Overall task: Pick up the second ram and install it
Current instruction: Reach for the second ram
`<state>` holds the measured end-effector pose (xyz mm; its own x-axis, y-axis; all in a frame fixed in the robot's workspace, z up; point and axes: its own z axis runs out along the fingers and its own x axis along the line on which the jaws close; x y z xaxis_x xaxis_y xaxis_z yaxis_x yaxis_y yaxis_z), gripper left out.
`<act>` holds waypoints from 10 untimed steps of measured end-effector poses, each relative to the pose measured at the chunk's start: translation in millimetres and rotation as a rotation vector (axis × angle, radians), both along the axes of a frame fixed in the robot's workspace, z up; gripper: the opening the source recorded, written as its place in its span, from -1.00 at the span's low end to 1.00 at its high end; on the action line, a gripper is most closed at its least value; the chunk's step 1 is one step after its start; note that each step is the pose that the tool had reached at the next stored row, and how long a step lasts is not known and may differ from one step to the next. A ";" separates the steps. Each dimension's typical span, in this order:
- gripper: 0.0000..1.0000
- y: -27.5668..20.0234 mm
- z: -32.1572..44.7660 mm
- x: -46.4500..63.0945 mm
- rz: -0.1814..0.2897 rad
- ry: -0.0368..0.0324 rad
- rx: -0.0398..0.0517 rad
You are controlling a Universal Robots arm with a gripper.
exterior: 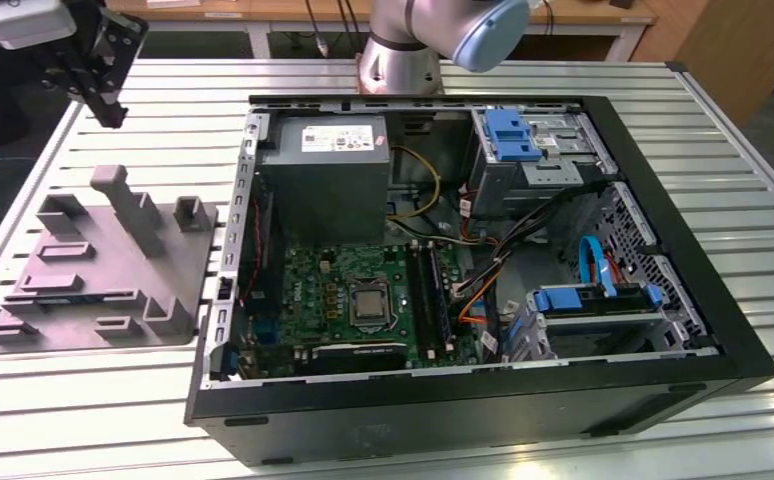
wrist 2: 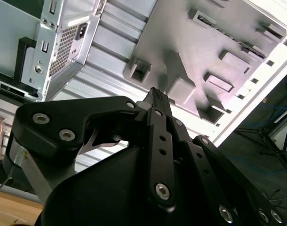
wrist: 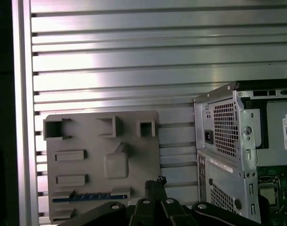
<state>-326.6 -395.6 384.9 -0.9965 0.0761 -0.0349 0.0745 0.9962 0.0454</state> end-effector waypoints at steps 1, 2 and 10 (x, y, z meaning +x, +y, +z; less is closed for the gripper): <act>-0.80 0.0 -0.2 -2.4 0.000 -0.0001 0.0000; -0.80 0.1 -0.4 -4.9 0.000 -0.0001 0.0000; -0.80 0.2 -2.0 -21.4 0.000 -0.0002 0.0000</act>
<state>-348.1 -395.4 383.0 -0.9965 0.0762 -0.0351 0.0746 0.9962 0.0454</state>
